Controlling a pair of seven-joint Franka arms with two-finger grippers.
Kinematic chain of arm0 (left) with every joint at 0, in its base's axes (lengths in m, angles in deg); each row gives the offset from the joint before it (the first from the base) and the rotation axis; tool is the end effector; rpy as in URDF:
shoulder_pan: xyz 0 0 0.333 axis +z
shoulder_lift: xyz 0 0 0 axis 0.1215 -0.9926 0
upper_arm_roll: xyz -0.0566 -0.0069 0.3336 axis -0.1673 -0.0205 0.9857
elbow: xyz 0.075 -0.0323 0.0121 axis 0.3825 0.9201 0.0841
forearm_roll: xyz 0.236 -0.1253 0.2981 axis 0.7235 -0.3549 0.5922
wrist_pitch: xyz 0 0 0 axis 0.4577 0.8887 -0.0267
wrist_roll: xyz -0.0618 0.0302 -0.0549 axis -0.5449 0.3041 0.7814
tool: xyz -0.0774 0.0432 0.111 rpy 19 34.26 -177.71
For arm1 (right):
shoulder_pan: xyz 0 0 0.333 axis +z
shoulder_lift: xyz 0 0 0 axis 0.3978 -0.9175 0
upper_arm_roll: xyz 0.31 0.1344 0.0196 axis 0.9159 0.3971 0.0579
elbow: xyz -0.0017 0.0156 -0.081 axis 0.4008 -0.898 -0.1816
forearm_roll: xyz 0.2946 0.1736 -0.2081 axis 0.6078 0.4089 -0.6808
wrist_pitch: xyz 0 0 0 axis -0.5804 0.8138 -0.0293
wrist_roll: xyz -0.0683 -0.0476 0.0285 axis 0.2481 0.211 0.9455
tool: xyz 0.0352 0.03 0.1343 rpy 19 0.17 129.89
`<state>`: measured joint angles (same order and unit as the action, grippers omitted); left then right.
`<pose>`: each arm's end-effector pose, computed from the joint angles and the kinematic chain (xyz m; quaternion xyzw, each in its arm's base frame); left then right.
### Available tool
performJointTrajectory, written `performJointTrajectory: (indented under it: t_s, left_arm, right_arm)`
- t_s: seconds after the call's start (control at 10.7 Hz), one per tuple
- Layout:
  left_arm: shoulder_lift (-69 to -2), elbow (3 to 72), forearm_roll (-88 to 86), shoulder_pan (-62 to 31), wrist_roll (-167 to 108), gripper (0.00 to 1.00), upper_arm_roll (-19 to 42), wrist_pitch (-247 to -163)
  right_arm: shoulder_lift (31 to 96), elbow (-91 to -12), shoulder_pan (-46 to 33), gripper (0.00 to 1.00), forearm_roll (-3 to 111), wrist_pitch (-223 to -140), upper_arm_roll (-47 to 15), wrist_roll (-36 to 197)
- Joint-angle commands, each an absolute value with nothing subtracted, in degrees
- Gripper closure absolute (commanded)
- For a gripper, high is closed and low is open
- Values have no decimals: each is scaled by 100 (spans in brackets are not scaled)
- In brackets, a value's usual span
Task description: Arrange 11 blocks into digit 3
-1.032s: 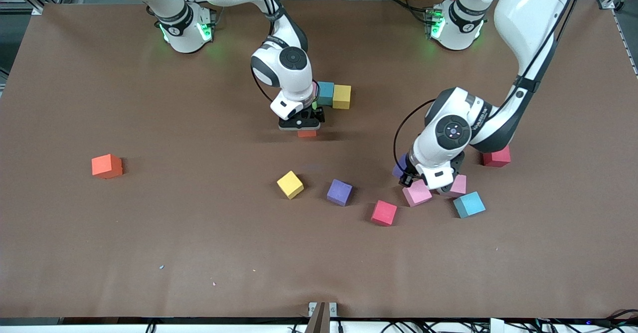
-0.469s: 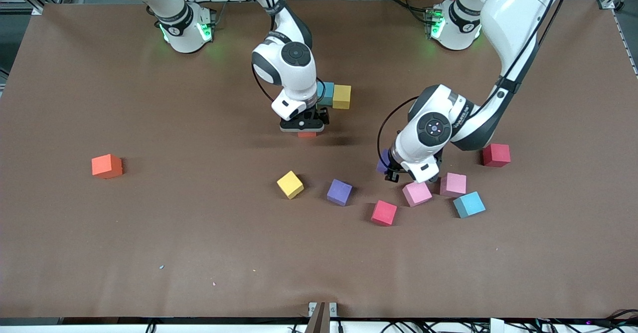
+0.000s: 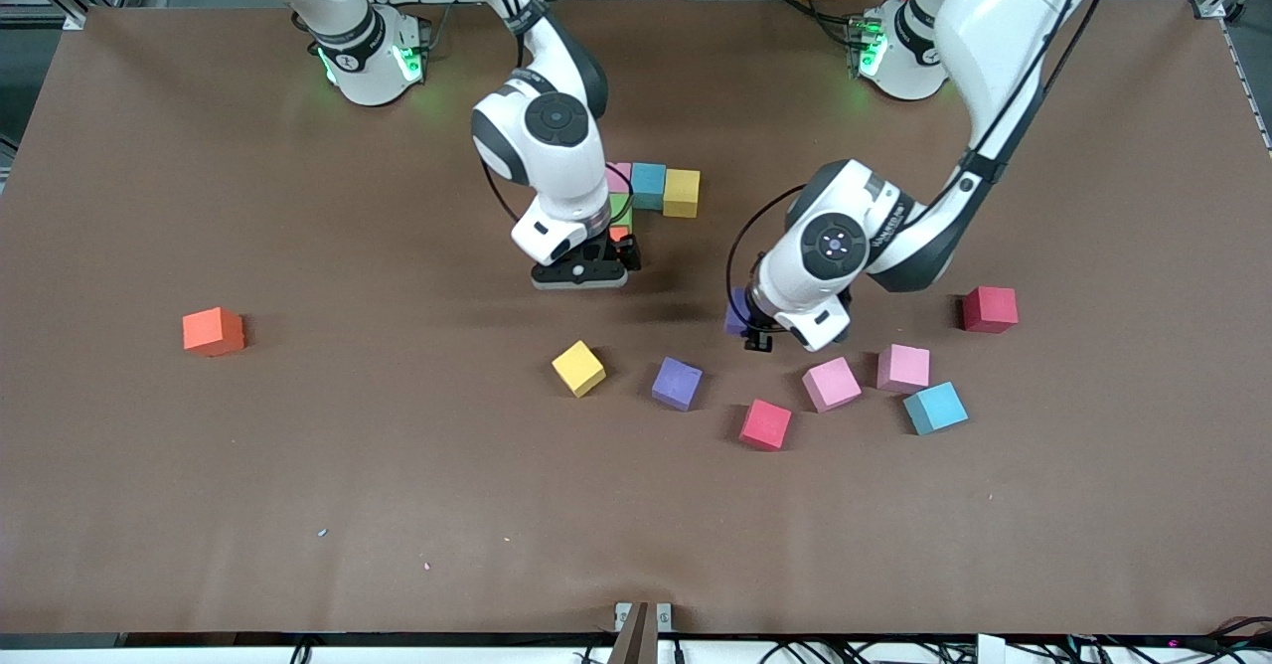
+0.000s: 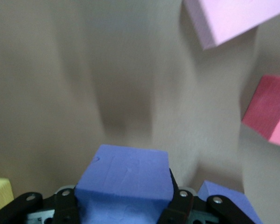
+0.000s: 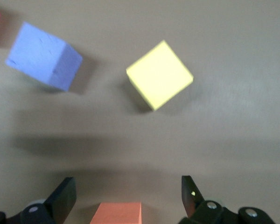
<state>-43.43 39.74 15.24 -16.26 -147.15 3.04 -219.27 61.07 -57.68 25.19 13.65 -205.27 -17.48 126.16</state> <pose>0.5614 -0.3746 0.2363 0.7237 0.6856 -0.0778 0.0136 0.5062 0.4556 0.2862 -0.9954 -0.0336 -0.0877 0.0178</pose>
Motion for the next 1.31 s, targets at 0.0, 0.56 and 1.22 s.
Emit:
performJointTrajectory:
  t_s: [0.0, 0.56, 1.22]
  left_arm:
    - [-4564, 3945, 1439, -1980, -15411, 90, 337, -22317]
    - [-4460, 4797, 1527, -2666, -16511, 90, 380, -23398]
    - [-4547, 5044, 2441, -2886, -17400, 90, 363, -23733]
  right_arm:
    - [6119, -5487, 2368, 0, 1060, -20592, -1873, 12027]
    - [5364, -5363, 1867, 0, 1005, -22368, -1865, 10725]
    - [4836, -5072, 1822, 0, 1031, -23053, -1856, 10312]
